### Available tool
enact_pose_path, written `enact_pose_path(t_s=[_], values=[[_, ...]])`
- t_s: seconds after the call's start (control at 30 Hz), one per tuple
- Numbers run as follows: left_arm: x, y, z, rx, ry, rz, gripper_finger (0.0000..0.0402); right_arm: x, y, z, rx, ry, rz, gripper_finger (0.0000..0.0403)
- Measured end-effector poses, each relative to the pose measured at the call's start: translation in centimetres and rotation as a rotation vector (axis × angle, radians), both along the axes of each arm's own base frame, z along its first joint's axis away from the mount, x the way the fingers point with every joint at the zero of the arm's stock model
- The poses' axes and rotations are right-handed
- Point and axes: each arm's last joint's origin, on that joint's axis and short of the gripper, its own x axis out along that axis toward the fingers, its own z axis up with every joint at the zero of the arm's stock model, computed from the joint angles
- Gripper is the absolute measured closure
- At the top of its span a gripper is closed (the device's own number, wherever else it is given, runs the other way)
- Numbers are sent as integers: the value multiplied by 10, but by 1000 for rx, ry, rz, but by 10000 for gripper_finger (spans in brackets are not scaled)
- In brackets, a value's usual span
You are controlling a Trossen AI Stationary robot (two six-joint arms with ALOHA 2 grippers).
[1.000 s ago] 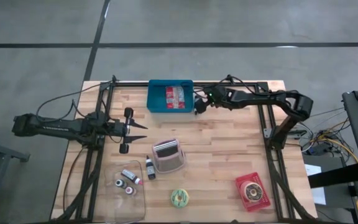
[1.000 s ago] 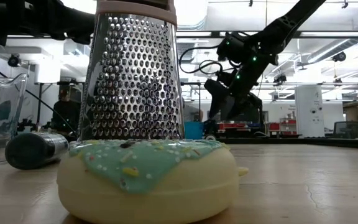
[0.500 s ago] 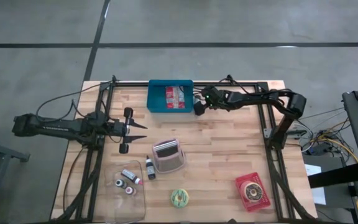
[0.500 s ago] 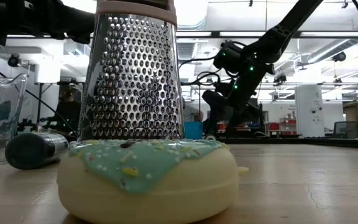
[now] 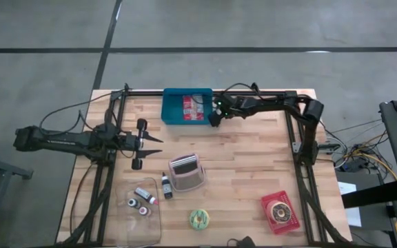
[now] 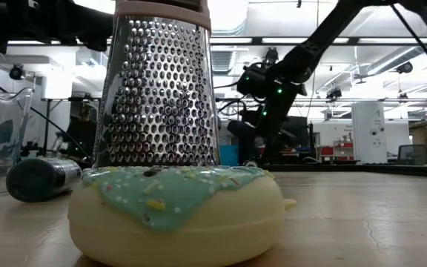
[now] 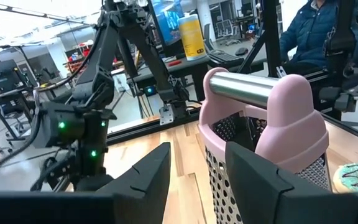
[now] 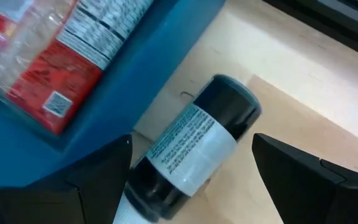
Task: Pick & Place Food Item
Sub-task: Put the top black food coloring bottle into the transparent bin
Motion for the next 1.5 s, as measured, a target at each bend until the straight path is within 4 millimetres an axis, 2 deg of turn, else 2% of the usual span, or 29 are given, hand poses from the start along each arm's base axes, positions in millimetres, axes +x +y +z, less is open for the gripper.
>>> enact_pose_path(t_s=[0.17, 0.3, 0.5, 0.77, 0.87, 1.2, 1.5], values=[[-1, 0, 1, 0, -4, 1, 245, 10, -5, -4, 6, 25, 12, 79], [0, 0, 0, 0, 0, 1, 245, 11, -6, -13, 28, 72, 26, 100], [-1, 0, -1, 0, 6, 1, 245, 11, -4, -17, 22, 99, 40, 166], [0, 0, -1, 0, 7, 1, 245, 11, 2, -8, 4, 108, 99, 266], [0, 0, -1, 0, 7, 1, 245, 11, 4, -4, -8, 107, 116, 289], [-1, 0, -2, 0, 20, 4, 245, 12, 12, 9, -102, 136, 114, 296], [-1, 0, -3, 5, 30, 8, 245, 10, 25, 48, -234, 86, 133, 296]])
